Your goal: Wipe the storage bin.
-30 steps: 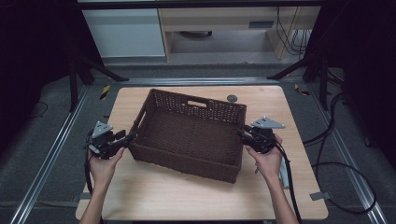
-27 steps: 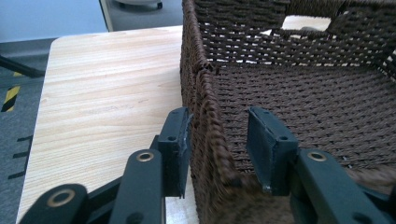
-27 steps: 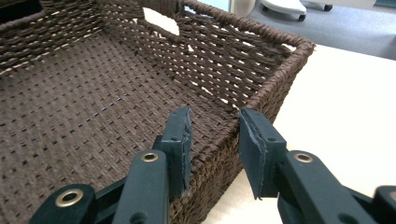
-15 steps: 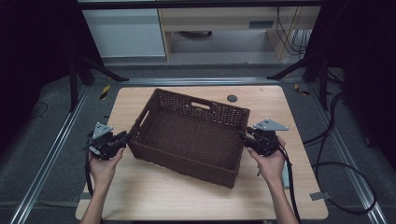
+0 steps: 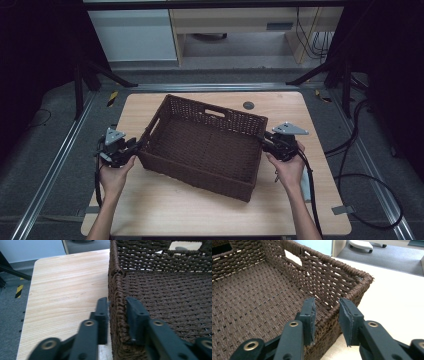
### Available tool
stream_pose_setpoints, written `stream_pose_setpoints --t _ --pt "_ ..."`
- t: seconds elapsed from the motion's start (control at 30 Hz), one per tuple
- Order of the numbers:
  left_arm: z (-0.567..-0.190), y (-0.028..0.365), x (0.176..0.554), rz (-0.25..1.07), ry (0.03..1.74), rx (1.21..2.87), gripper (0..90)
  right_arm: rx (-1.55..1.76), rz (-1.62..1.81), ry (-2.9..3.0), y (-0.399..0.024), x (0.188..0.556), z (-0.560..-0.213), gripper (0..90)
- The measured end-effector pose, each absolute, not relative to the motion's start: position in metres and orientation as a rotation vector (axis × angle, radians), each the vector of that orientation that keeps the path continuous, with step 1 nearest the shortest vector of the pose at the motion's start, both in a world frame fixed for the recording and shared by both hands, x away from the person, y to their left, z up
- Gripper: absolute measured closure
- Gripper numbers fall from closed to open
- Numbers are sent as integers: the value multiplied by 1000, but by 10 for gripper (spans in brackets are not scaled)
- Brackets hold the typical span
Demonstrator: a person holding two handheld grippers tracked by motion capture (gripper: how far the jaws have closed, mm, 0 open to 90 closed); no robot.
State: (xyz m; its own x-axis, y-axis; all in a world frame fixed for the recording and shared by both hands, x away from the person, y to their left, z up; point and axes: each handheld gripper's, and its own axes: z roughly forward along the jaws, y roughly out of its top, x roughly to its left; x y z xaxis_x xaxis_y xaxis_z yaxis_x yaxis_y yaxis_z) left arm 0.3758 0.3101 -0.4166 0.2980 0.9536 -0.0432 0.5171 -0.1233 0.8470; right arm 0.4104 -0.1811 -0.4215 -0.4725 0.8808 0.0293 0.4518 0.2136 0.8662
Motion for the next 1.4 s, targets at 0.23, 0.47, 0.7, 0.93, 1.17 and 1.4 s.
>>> stream_pose_setpoints --t 0.23,0.47,0.7,0.93,1.17,1.4 --pt "-407 314 355 651 1293 1712 566 1256 1179 2021 -182 397 -420 694" --pt "-409 295 346 627 1235 1753 521 1272 1178 2034 -183 384 -418 683" --pt "-414 283 348 653 1236 1766 498 1250 1186 2010 -187 390 -415 584" --pt "-415 281 358 709 1241 1756 508 1264 1199 1959 -190 404 -413 539" --pt "-414 280 366 715 1254 1760 505 1269 1141 1986 -191 413 -422 539" --pt "-411 272 353 642 1213 1753 459 1277 1150 1972 -191 408 -423 588"
